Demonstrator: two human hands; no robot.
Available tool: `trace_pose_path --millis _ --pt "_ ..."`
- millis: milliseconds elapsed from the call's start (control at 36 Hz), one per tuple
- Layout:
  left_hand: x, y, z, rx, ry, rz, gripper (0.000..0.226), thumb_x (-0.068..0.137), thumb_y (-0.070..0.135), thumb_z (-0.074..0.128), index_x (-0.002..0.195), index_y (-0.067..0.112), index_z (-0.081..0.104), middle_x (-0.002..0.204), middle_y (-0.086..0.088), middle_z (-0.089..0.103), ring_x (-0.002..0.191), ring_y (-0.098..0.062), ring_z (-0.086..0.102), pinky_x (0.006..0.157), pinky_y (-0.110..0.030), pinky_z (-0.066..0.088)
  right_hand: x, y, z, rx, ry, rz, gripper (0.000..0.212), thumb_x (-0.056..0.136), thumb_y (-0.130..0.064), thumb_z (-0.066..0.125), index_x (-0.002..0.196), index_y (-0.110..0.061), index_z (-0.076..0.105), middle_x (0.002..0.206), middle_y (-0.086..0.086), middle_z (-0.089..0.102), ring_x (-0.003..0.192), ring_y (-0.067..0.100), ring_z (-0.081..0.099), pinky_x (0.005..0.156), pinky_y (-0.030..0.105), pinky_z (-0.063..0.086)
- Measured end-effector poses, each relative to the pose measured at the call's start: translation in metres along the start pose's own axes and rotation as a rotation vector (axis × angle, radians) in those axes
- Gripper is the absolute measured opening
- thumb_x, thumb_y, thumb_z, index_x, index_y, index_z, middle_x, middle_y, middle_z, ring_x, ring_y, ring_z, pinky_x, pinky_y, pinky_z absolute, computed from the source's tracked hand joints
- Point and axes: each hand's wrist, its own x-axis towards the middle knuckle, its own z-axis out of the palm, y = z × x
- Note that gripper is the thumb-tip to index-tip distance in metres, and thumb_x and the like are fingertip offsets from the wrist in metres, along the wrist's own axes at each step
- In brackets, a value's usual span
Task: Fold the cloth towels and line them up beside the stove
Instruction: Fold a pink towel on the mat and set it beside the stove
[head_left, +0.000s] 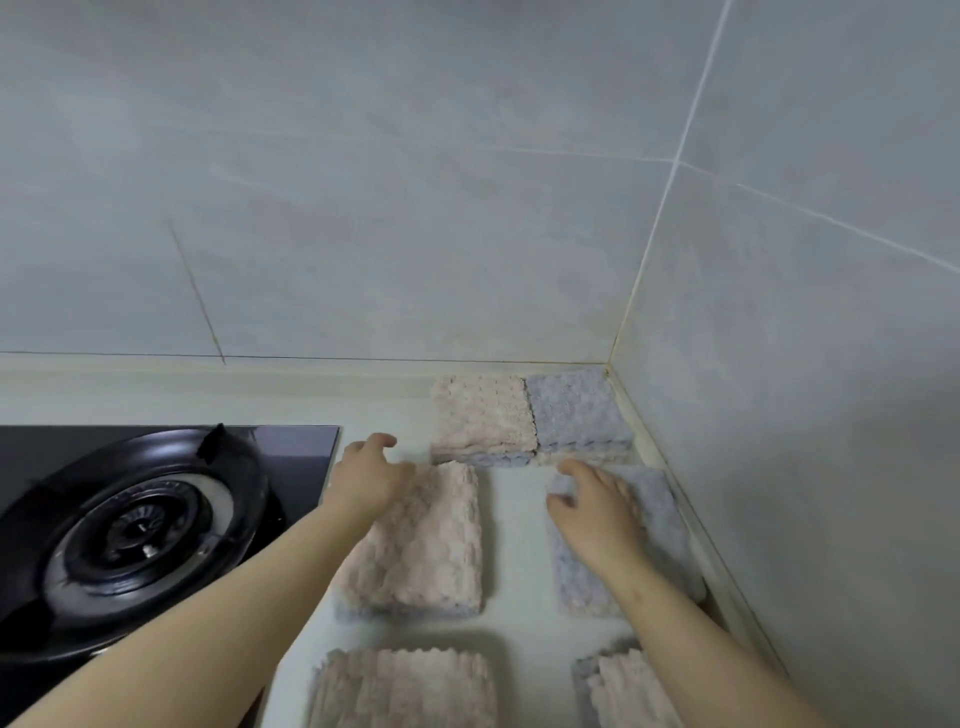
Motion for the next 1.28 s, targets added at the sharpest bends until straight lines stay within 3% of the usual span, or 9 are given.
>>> trace_pose_path --millis 139,222,278,361,472,583,694,1083,1278 --pt "-0.022 -0.023 -0.005 -0.089 -0.096 -0.075 0.050 0.090 0.028 0.053 0.138 0.023 0.036 0.133 -0.015 0.041 0.108 -0.034 0.051 0.092 -0.042 0.048 -0.019 0.000 0.002 -0.017 -0.019 0.013 0.043 0.090 -0.025 0.049 0.133 -0.023 0.045 0.140 0.000 0.045 0.128 0.022 0.037 0.108 0.035 0.029" --pt "-0.035 -0.034 0.000 -0.166 -0.202 -0.075 0.054 0.089 0.020 0.056 0.139 0.019 0.035 0.132 -0.015 0.043 0.084 -0.022 0.056 0.066 -0.028 0.050 -0.028 0.002 0.001 -0.030 -0.032 0.020 0.043 0.091 -0.025 0.047 0.134 -0.024 0.044 0.140 -0.001 0.044 0.130 0.021 0.035 0.108 0.035 0.028" --pt "-0.040 -0.038 0.003 -0.197 -0.220 -0.070 0.058 0.088 0.015 0.058 0.141 0.019 0.033 0.138 -0.014 0.041 0.078 -0.018 0.053 0.060 -0.021 0.045 -0.032 0.005 0.000 -0.041 -0.017 0.033 0.043 0.091 -0.026 0.047 0.134 -0.024 0.044 0.140 0.000 0.044 0.130 0.022 0.036 0.108 0.035 0.028" --pt "-0.041 -0.041 0.007 -0.210 -0.201 -0.064 0.060 0.087 0.016 0.060 0.141 0.021 0.034 0.140 -0.014 0.040 0.087 -0.022 0.056 0.071 -0.027 0.048 -0.038 0.010 -0.005 -0.039 -0.006 0.050 0.043 0.092 -0.025 0.047 0.135 -0.023 0.044 0.141 -0.001 0.045 0.130 0.022 0.036 0.107 0.035 0.030" --pt "-0.042 -0.035 0.011 -0.107 -0.210 -0.011 0.061 0.089 0.020 0.058 0.143 0.022 0.030 0.145 -0.012 0.037 0.078 -0.014 0.053 0.062 -0.019 0.043 -0.043 0.016 -0.009 -0.042 -0.001 0.074 0.041 0.092 -0.024 0.047 0.133 -0.022 0.046 0.140 0.001 0.046 0.130 0.023 0.038 0.106 0.036 0.032" --pt "-0.045 -0.023 0.022 0.009 -0.241 0.013 0.063 0.089 0.024 0.058 0.144 0.024 0.028 0.143 -0.012 0.039 0.116 -0.029 0.050 0.089 -0.027 0.042 -0.048 0.023 -0.014 -0.045 -0.002 0.101 0.041 0.092 -0.025 0.046 0.133 -0.023 0.045 0.139 0.000 0.046 0.128 0.022 0.039 0.106 0.037 0.033" --pt "-0.047 -0.008 0.039 0.069 -0.262 0.034 0.066 0.086 0.028 0.060 0.144 0.026 0.028 0.139 -0.013 0.044 0.118 -0.031 0.049 0.099 -0.032 0.042 -0.051 0.032 -0.018 -0.026 0.025 0.111 0.040 0.093 -0.025 0.046 0.132 -0.024 0.046 0.138 -0.001 0.046 0.126 0.022 0.040 0.104 0.035 0.035" --pt "-0.049 0.015 0.070 0.110 -0.263 0.011 0.064 0.086 0.023 0.053 0.144 0.030 0.025 0.131 -0.017 0.046 0.110 -0.036 0.054 0.098 -0.044 0.044 -0.055 0.058 -0.020 0.036 0.027 0.073 0.042 0.090 -0.022 0.049 0.132 -0.020 0.049 0.134 0.001 0.051 0.122 0.021 0.046 0.104 0.035 0.036" --pt "-0.073 0.007 0.051 0.042 -0.168 0.048 0.064 0.088 0.026 0.053 0.145 0.025 0.024 0.141 -0.014 0.032 0.117 -0.037 0.046 0.101 -0.045 0.041 -0.073 0.054 -0.018 0.034 0.054 0.046 0.041 0.090 -0.023 0.050 0.131 -0.021 0.049 0.132 0.001 0.053 0.120 0.023 0.047 0.103 0.037 0.036"
